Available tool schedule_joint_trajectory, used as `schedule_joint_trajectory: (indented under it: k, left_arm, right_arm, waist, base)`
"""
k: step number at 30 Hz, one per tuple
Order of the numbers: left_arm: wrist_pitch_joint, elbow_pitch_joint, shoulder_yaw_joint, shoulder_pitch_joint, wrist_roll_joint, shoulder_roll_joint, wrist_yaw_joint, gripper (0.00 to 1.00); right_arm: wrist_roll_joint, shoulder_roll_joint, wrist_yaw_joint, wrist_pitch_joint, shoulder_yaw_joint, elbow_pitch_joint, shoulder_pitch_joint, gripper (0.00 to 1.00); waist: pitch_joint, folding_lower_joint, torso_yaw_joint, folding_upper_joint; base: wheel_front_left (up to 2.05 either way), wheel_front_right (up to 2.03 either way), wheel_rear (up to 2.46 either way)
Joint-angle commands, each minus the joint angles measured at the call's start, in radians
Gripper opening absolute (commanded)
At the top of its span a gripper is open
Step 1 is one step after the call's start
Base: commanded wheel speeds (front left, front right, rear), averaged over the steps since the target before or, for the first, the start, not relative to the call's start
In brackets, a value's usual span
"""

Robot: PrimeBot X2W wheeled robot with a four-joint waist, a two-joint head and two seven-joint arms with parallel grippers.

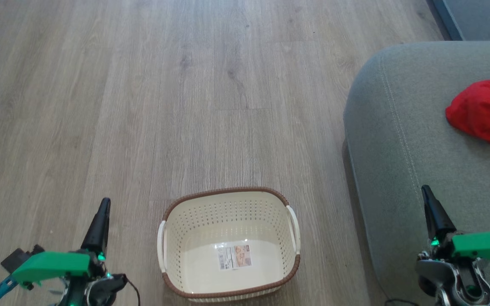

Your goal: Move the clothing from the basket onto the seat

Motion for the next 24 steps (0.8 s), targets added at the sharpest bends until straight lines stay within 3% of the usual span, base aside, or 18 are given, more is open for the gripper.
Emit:
schedule_joint_trajectory:
  k: [1,7,24]
  left_arm:
    - [0.011,-0.035,0.040,-0.061,-0.027,0.007,-0.008,0.00]
    - [0.023,-0.038,0.048,-0.063,-0.071,0.007,-0.010,0.00]
    - [0.023,-0.038,0.048,-0.063,-0.071,0.007,-0.010,0.00]
  right_arm:
    - [0.031,0.001,0.000,0.013,0.015,-0.029,-0.061,0.00]
    - [0.076,0.003,0.000,0.026,0.011,-0.027,-0.065,0.00]
    - [0.075,0.003,0.000,0.026,0.009,-0.027,-0.065,0.00]
  waist:
    - [0.000,0.0000,-0.002,0.0000]
    - [0.000,0.0000,-0.006,0.0000]
    - [0.000,0.0000,-0.006,0.0000]
  base:
    - [0.00,0.00,0.00]
    - [0.00,0.00,0.00]
    - [0.00,0.00,0.00]
